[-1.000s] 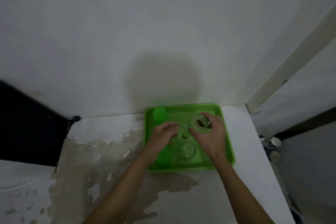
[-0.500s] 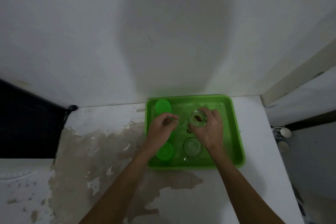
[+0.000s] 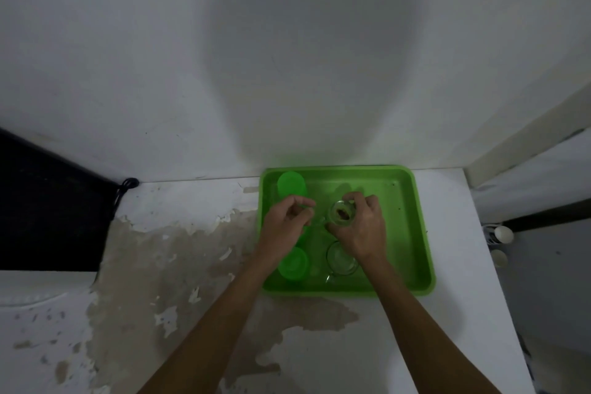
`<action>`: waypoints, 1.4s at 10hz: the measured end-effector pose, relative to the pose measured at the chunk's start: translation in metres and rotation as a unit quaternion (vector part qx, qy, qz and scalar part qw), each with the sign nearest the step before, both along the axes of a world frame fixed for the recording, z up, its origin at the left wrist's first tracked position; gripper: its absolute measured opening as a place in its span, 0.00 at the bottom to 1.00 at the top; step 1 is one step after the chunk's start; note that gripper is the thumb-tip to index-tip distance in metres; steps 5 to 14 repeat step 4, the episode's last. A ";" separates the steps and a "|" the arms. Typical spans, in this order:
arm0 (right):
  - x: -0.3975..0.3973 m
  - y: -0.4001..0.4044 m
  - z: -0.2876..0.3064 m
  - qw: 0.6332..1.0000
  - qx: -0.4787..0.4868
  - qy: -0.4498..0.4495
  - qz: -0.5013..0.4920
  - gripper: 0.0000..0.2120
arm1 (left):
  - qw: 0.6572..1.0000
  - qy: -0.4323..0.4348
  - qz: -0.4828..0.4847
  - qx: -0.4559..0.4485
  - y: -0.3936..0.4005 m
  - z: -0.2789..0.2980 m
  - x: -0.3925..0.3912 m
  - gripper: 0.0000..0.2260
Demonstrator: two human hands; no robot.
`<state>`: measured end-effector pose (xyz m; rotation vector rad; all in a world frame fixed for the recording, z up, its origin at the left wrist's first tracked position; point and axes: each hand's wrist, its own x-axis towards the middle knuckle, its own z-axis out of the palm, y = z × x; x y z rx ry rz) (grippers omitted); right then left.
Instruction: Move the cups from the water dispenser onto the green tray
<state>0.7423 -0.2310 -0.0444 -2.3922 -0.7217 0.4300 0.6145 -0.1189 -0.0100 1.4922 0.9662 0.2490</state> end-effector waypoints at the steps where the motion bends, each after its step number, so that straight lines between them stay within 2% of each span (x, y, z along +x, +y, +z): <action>1: -0.004 -0.002 0.001 1.000 -0.007 0.003 0.012 0.33 | 1.000 0.002 -0.003 -0.001 0.000 -0.001 -0.001 0.06; 3: -0.005 -0.008 0.025 0.998 -0.036 0.000 0.043 0.32 | 1.000 -0.005 -0.008 -0.004 0.002 0.014 -0.005 0.06; 4: -0.005 -0.010 0.035 0.998 -0.036 -0.028 0.040 0.27 | 0.999 0.009 0.004 0.036 0.006 0.016 -0.008 0.06; 14: -0.005 -0.010 0.035 0.998 -0.036 -0.028 0.040 0.27 | 0.999 0.009 0.004 0.036 0.006 0.016 -0.008 0.06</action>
